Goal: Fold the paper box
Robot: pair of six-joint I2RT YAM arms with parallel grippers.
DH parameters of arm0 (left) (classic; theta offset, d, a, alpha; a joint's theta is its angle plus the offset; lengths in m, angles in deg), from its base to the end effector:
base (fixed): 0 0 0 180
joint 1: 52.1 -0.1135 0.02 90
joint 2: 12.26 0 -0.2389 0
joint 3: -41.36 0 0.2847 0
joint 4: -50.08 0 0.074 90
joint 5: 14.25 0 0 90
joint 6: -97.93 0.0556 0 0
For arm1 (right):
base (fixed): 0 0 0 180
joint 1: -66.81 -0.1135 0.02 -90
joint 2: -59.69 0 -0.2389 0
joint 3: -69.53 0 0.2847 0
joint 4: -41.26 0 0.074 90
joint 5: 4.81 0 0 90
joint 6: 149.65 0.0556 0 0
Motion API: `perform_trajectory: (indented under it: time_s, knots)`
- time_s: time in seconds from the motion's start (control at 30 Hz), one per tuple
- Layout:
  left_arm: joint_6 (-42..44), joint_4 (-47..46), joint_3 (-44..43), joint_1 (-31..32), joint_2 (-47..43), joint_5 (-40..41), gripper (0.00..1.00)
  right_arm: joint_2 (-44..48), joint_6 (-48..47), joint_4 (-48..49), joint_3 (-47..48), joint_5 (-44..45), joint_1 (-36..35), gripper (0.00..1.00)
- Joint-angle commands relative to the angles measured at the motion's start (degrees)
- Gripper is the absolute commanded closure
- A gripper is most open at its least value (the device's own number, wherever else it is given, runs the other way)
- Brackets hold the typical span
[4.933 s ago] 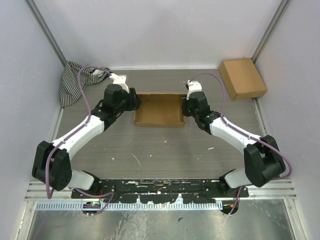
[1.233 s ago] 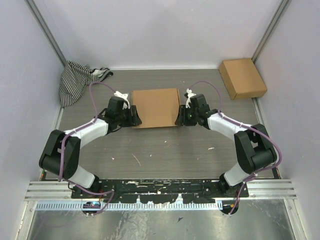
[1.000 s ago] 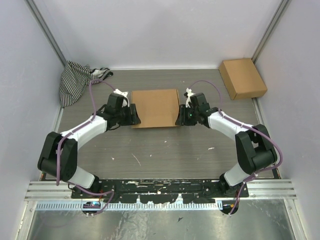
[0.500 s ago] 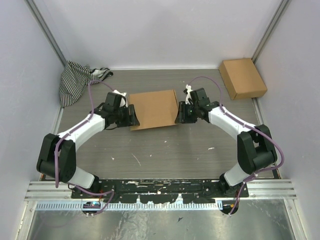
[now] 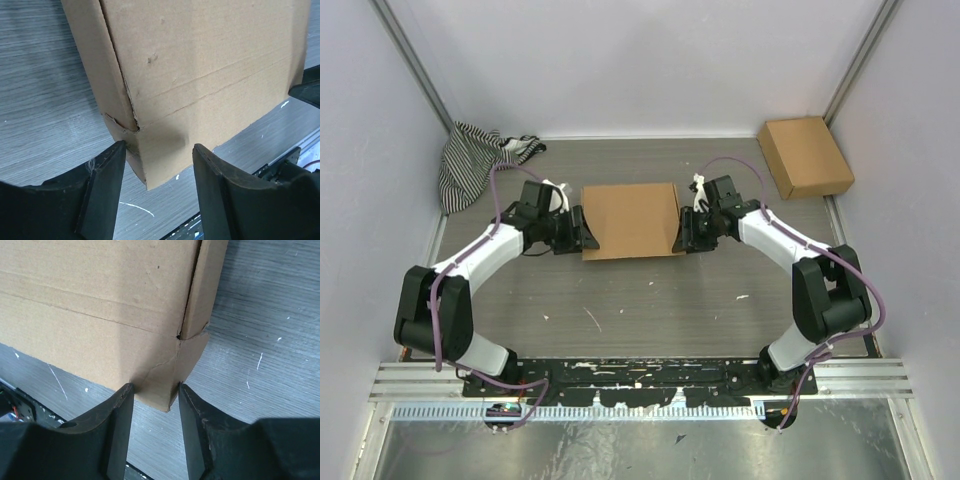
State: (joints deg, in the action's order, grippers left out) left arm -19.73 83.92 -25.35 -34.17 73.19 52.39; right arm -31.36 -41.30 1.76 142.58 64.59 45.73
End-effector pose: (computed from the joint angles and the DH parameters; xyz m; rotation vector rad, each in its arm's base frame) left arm 0.3230 -0.1277 0.1609 -0.0387 2.5777 -0.8276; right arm 0.3315 0.1488 0.1581 -0.2026 2.6346 0.7109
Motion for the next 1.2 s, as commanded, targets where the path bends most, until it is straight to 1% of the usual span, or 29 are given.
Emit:
perform_trajectory:
  time_s: [0.0,0.1,0.23,0.5,0.77,0.93,1.07,1.17]
  knots:
    - [-1.25,-1.52,-0.58,-0.82,0.33,-5.22,0.38,0.23,-0.63,0.46,1.29,-5.92,1.73,0.54]
    - [-1.55,-2.17,-0.35,-0.97,0.74,-6.00,0.39,0.72,-0.21,1.03,0.74,-8.53,3.59,0.57]
    - [-1.76,-2.54,-0.16,-1.06,1.03,-7.37,0.42,1.42,0.09,1.20,0.72,-9.74,5.02,0.60]
    - [-2.71,-3.60,-0.12,-1.35,0.50,-9.19,0.45,1.45,1.21,2.52,0.53,-13.95,5.31,0.61]
    - [-3.12,-4.25,-0.84,-1.76,1.49,-10.88,0.46,1.98,1.70,3.12,0.74,-10.95,5.36,0.64]
    - [-2.46,-3.37,-0.79,-1.85,1.99,-11.47,0.46,2.16,0.92,1.82,0.83,-8.11,5.36,0.64]
    - [-2.48,-3.41,0.01,-1.82,1.87,-11.36,0.46,2.53,0.99,1.70,0.80,-7.20,5.43,0.64]
    - [-2.83,-3.91,-0.07,-1.85,2.14,-12.15,0.46,2.64,1.24,1.98,1.02,-8.50,5.37,0.64]
